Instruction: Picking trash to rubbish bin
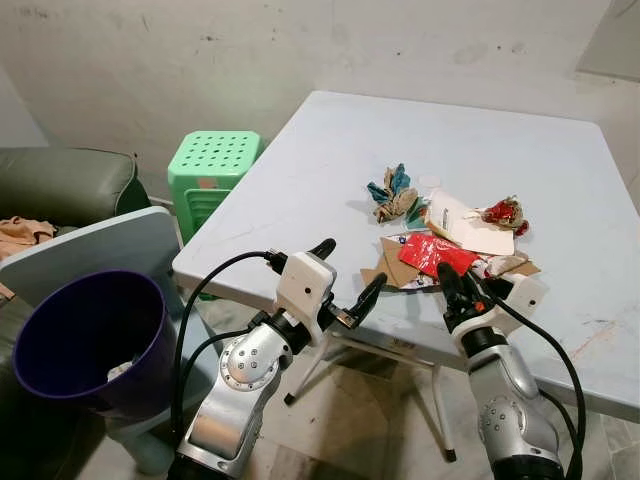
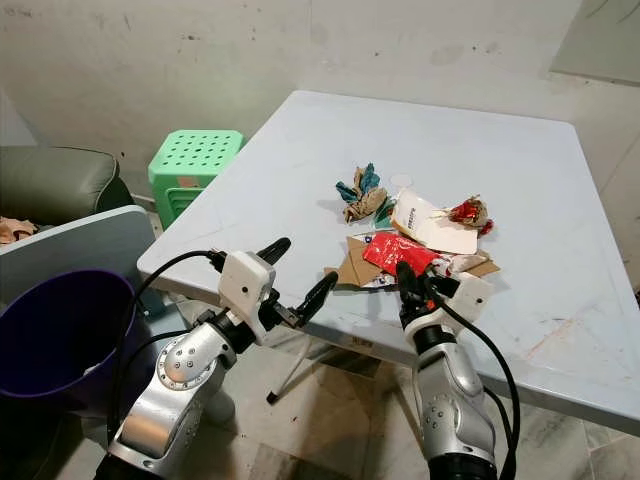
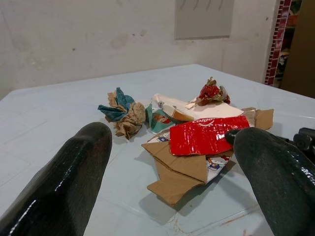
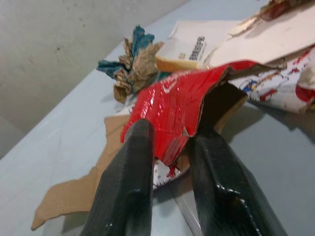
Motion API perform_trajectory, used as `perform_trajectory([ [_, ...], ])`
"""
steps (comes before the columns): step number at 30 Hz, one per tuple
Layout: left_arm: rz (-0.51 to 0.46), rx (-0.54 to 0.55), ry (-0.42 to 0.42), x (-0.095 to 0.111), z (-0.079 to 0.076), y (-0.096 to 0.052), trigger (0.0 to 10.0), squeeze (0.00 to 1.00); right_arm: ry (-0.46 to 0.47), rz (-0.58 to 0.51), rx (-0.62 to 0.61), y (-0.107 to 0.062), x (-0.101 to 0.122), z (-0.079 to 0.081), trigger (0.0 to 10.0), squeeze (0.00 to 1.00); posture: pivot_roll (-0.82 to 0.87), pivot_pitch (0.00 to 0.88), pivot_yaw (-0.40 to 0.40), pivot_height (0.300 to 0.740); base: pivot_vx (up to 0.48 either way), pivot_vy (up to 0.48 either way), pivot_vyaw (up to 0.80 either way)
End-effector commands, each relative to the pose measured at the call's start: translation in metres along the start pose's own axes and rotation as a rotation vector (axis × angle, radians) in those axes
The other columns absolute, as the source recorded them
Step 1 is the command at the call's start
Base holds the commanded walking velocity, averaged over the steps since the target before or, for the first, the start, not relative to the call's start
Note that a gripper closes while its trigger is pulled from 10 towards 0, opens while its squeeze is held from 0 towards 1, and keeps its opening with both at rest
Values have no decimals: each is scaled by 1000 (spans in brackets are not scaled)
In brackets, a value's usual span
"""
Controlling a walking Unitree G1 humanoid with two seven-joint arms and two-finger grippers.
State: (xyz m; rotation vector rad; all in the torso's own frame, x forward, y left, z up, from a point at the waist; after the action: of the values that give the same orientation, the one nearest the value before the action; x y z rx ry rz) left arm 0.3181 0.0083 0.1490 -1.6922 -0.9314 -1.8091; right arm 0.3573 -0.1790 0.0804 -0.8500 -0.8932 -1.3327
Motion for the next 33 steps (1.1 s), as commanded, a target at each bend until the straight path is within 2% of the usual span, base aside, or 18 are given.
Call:
perform_trajectory([
  [1,-2,9,7,1,1,-1,10000,0,3,19,-16,2,-3,-1,0,0,89,58,9,740,0,0,0],
  [15,0,-1,9,0,-1,-1,10000,0,-30,-3,-11,1,-1,0,0,0,85,44,12,740,0,0,0],
  [20,-1,-11,11,1,-2,1,10000,0,-30,-48,60,-2,5,9,0,0,80,37,13,740,0,0,0],
  [21,-1,-12,12,1,-2,1,10000,0,-6,-102,122,-6,14,16,0,0,79,35,14,740,0,0,0],
  [23,-2,-11,13,1,-1,2,10000,0,0,-138,169,-10,20,21,0,0,77,31,15,740,0,0,0],
  [26,-8,-3,5,4,5,3,10000,0,-17,-141,170,-11,23,20,0,0,74,30,18,740,0,0,0],
  [27,-12,-1,-2,6,8,3,10000,0,-37,-136,172,-10,24,19,3686,0,73,29,19,740,0,0,0],
  [28,-13,2,1,6,11,3,10000,0,-53,-135,174,-10,25,19,9020,0,73,29,19,740,0,0,0],
  [29,-13,4,4,7,12,3,10000,0,-64,-135,175,-10,26,19,10000,0,73,29,19,740,0,0,0],
  [32,-17,22,1,9,21,2,10000,0,-101,-133,177,-10,29,17,10000,0,70,32,21,740,0,0,0],
  [33,-27,51,-22,15,36,1,10000,0,-155,-139,198,-11,36,16,10000,0,68,34,23,740,0,0,0],
])
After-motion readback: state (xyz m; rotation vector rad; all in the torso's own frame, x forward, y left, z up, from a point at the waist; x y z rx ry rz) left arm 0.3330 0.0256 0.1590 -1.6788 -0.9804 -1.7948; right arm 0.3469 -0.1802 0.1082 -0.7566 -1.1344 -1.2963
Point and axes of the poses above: a point about 5 cm out from each wrist's last joint towards the gripper, its own y axis pointing out of the wrist towards the gripper, its own x axis along the axis of the wrist's last joint, z = x × y, the point moved 6 cm from there along y, pointing out of the wrist towards the gripper, and after that the axes turned 5 degrees about -y, right-handed, at the moved point
